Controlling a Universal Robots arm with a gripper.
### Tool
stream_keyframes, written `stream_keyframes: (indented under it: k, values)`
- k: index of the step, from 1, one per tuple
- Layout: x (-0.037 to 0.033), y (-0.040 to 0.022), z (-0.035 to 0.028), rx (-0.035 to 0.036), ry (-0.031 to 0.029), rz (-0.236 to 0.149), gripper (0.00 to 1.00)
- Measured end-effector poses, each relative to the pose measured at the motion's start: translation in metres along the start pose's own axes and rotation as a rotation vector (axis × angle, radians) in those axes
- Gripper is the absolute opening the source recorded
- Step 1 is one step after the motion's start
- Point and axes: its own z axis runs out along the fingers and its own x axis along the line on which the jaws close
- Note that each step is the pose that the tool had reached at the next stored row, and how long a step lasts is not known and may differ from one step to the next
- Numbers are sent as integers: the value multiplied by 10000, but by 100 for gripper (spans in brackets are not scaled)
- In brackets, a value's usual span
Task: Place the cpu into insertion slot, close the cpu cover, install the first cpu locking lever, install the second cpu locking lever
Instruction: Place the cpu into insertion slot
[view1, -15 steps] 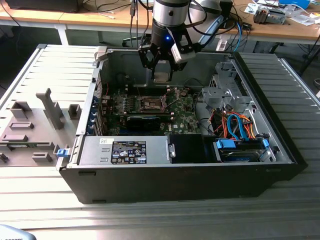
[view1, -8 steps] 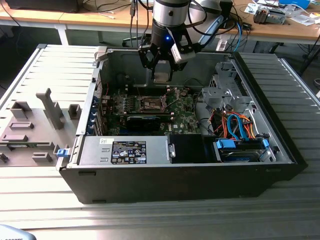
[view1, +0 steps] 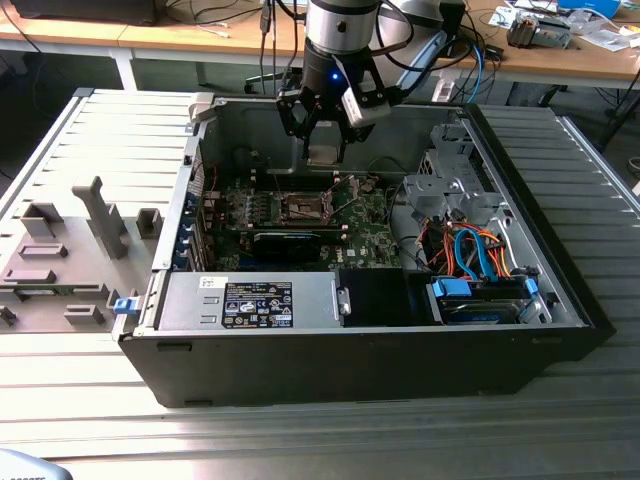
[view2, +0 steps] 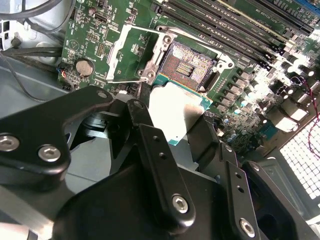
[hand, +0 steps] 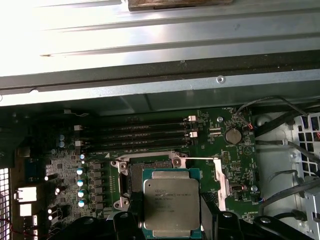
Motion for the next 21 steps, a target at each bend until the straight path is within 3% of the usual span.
stream_keyframes:
  k: [11,13,21]
  values:
    - [1,-1,5,4,-6,64,55]
    - [1,-2,21,-9,-62,782,55]
    - [1,-2,22,-10,-65,824,55]
